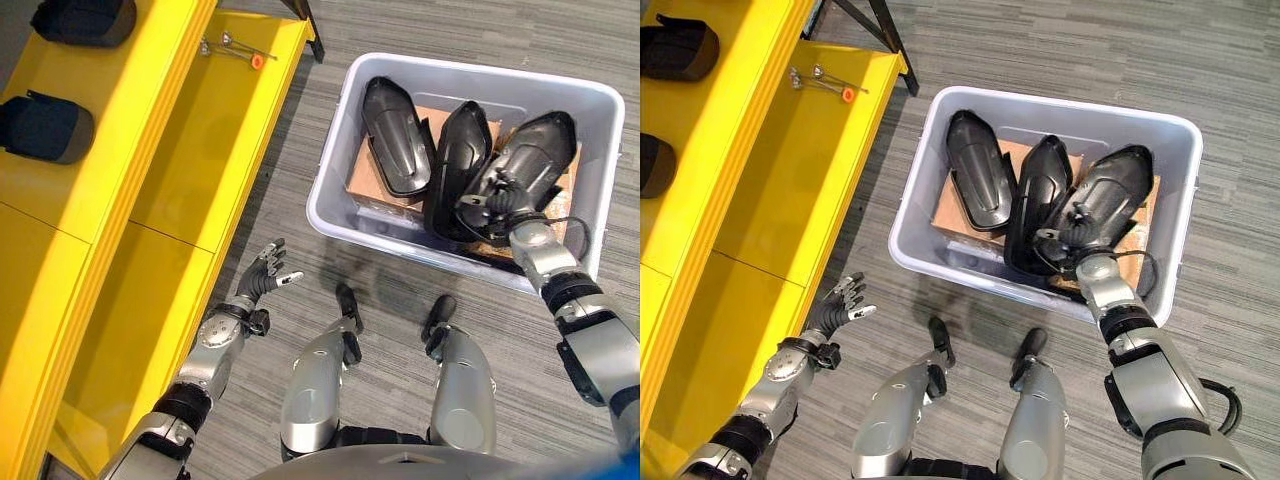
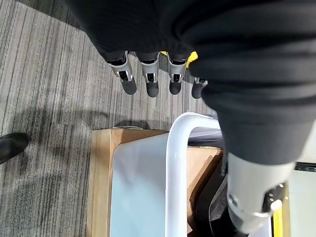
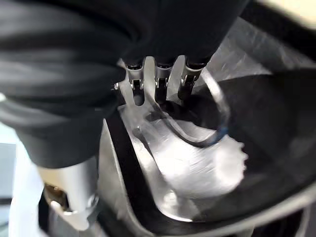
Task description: Move parts from the plastic box to the shelf.
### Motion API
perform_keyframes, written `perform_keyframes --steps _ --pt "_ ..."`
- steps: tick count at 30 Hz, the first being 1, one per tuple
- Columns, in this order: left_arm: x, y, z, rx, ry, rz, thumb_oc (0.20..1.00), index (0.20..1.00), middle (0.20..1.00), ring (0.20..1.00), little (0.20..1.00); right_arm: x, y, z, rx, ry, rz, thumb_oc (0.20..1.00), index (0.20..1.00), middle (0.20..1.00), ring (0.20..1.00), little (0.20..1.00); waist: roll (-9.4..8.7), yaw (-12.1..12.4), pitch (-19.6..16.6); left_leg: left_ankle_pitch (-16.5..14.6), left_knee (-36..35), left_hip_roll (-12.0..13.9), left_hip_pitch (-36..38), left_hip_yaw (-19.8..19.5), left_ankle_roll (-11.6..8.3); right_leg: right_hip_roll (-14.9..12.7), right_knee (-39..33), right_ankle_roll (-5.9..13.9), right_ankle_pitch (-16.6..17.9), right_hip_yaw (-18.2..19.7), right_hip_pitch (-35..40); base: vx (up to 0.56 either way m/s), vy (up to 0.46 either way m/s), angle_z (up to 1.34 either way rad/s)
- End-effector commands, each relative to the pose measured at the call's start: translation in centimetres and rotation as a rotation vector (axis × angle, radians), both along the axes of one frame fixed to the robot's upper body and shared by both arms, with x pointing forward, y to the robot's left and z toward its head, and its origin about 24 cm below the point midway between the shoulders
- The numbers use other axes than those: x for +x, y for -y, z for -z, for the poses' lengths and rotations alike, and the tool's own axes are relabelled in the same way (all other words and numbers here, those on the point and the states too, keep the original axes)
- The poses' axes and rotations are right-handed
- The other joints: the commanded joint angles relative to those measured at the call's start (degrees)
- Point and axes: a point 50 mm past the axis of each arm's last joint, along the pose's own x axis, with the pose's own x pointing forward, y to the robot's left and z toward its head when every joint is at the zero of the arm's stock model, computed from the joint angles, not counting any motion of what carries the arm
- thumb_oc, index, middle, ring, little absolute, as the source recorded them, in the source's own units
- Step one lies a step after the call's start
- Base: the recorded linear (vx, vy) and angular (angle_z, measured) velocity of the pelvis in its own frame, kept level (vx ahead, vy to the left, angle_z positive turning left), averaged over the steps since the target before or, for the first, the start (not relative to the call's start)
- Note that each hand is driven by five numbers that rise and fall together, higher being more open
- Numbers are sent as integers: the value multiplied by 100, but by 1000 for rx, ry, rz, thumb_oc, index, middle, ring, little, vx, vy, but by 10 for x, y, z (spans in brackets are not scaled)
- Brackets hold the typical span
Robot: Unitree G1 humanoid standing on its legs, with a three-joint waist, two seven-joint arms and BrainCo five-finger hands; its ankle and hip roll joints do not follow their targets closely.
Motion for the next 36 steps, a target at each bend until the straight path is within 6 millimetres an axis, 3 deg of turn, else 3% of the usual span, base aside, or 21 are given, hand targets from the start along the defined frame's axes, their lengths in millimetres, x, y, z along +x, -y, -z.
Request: perform_keyframes --steps 1,5,9,12,13,14,15,17,20,22,31,36 --pt "-3 0 -6 -5 53 18 1000 1000 1000 1000 1000 1 -13 -3 -62 39 -63 1000 1000 1000 1000 1000 -130 130 -82 -256 235 402 -33 -13 -500 -154 284 398 -197 34 -94 3 3 -6" --pt "-3 0 -4 -6 45 22 1000 1000 1000 1000 1000 1 -19 -6 -134 81 -31 1000 1000 1000 1000 1000 -145 108 -75 -266 236 412 -5 15 -490 -157 270 410 -183 33 -78 0 1 -1" --pt "-4 2 -1 -13 31 31 1000 1000 1000 1000 1000 0 -8 -10 -219 145 87 1000 1000 1000 1000 1000 -135 87 -69 -273 235 410 0 17 -480 -132 240 414 -170 53 -72 0 0 0" --pt "-3 6 0 -15 24 45 1000 1000 1000 1000 1000 -1 10 -23 -380 275 250 1000 1000 1000 1000 1000 -111 63 -54 -270 211 390 4 3 -470 -98 189 445 -142 71 -58 -8 5 -2" --pt "-3 12 2 -26 24 53 1000 1000 1000 1000 1000 -4 12 -46 -463 496 333 1000 1000 1000 1000 1000 -89 24 -49 -270 175 357 12 -25 -459 -49 103 475 -104 120 -47 -24 18 -11" --pt "-3 12 2 -28 25 53 1000 1000 1000 1000 1000 -4 11 -48 -463 518 335 1000 1000 1000 1000 1000 -89 20 -48 -270 171 355 14 -26 -458 -45 94 478 -100 124 -45 -18 61 -12" --pt "-3 15 2 -44 29 42 1000 1000 1000 1000 1000 -14 -7 -76 -403 800 325 1000 1000 1000 1000 1000 -99 -90 -44 -280 120 327 60 -20 -454 8 0 516 -83 192 -14 2 58 -13" --pt "-5 19 3 -60 30 26 1000 1000 1000 1000 1000 -27 -24 -87 -274 923 316 1000 1000 1000 1000 1000 -117 -234 -55 -320 83 301 127 19 -443 56 -101 536 -75 296 19 25 126 -17" --pt "-9 22 6 -79 32 11 1000 1000 1000 1000 1000 -38 -34 -77 -181 908 318 1000 1000 1000 1000 1000 -120 -378 -48 -354 49 283 210 89 -434 94 -200 541 -55 402 56 21 106 -21" --pt "-14 23 8 -93 32 -1 1000 1000 1000 1000 1000 -45 -31 -50 -75 799 368 1000 1000 1000 1000 1000 -104 -467 -49 -374 12 253 279 153 -414 109 -294 547 -22 474 96 18 116 -17" --pt "-12 27 6 -103 35 -16 1000 1000 1000 1000 1000 -49 -27 -3 98 532 460 1000 1000 1000 1000 1000 -110 -488 -18 -403 17 226 265 214 -384 111 -343 541 5 487 99 6 21 -3" --pt "-11 29 4 -90 36 -12 1000 1000 1000 1000 1000 -49 -36 0 122 522 440 1000 1000 1000 1000 1000 -109 -461 4 -404 50 232 200 214 -381 102 -288 523 -5 467 43 0 0 0"
